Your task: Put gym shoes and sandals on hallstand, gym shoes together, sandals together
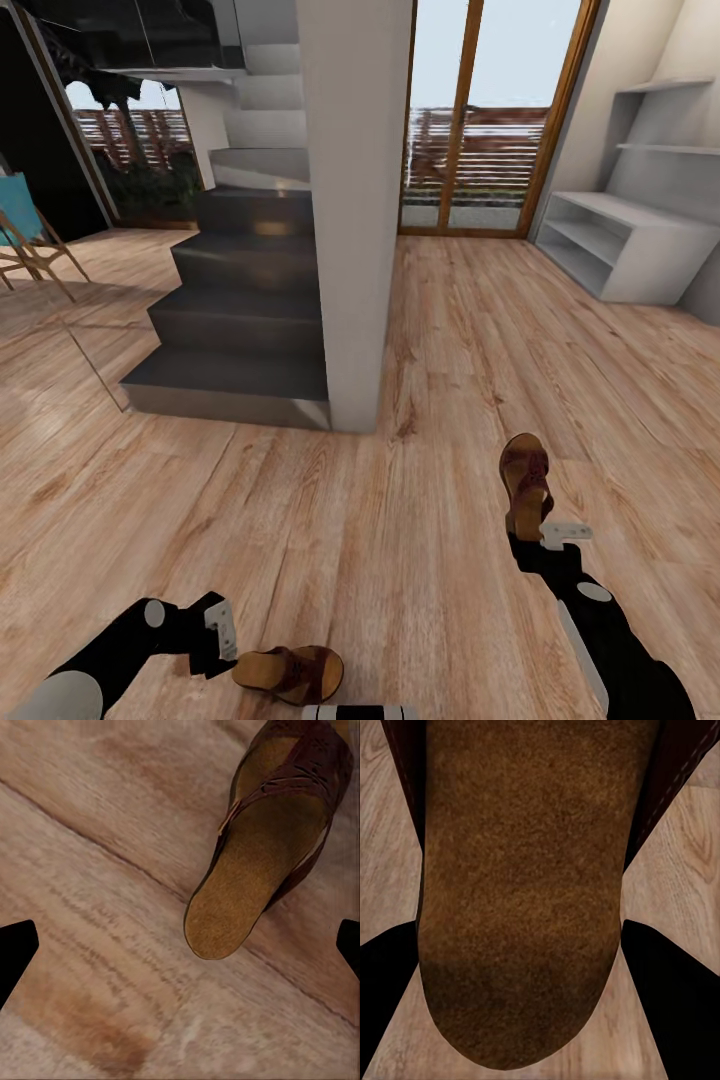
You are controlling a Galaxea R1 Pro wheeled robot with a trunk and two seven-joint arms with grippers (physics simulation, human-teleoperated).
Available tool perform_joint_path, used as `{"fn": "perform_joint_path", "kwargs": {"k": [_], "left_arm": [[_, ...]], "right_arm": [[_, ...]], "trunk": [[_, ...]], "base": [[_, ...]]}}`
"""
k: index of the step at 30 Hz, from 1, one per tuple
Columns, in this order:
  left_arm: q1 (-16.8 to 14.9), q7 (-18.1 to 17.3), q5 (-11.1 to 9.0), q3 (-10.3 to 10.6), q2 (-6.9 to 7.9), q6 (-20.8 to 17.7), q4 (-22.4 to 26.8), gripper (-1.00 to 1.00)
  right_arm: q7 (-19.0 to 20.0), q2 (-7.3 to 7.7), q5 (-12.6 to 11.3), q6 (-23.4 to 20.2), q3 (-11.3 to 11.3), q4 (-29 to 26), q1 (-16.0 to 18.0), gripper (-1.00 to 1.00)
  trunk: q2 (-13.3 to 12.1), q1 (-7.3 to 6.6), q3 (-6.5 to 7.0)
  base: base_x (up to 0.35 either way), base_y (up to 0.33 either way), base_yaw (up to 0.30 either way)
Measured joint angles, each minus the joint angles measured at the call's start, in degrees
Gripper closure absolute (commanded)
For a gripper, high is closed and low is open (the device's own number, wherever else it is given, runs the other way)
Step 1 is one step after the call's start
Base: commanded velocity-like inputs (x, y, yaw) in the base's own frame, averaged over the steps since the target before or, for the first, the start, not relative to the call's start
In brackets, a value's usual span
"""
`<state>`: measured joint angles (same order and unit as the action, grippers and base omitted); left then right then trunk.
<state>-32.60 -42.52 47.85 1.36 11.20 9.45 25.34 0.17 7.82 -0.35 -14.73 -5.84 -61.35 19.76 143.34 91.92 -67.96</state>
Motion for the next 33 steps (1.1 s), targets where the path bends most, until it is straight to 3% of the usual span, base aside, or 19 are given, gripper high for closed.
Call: {"fn": "perform_joint_path", "kwargs": {"k": [2,6,13,25,33], "left_arm": [[0.6,0.6,0.6,0.6,0.64,-0.7,0.6,-1.00],[0.8,1.9,1.8,1.9,0.39,-2.1,1.9,-1.00],[0.1,4.2,4.2,0.1,-0.64,-0.2,0.0,-1.00],[0.1,8.1,8.1,0.1,-1.05,-0.3,-0.5,-1.00],[0.1,10.7,10.7,0.0,-1.04,-0.4,-0.4,-1.00]], "right_arm": [[0.1,0.14,0.0,-0.1,0.0,-0.6,-0.1,1.00],[0.2,-0.34,-0.1,0.1,0.3,-1.9,0.0,1.00],[1.5,-1.32,-0.2,0.2,1.8,-4.2,0.0,1.00],[5.3,-1.65,-0.1,0.0,2.0,-8.1,0.0,1.00],[5.4,-1.65,-0.1,-0.1,2.0,-10.7,0.0,1.00]], "trunk": [[0.0,0.00,0.00],[0.0,0.00,0.00],[0.0,0.00,0.00],[0.0,0.00,0.00],[0.0,0.00,0.00]], "base": [[0.000,0.000,0.000],[0.000,0.000,0.000],[0.000,0.000,0.000],[0.000,0.000,0.000],[0.000,0.000,0.000]]}}
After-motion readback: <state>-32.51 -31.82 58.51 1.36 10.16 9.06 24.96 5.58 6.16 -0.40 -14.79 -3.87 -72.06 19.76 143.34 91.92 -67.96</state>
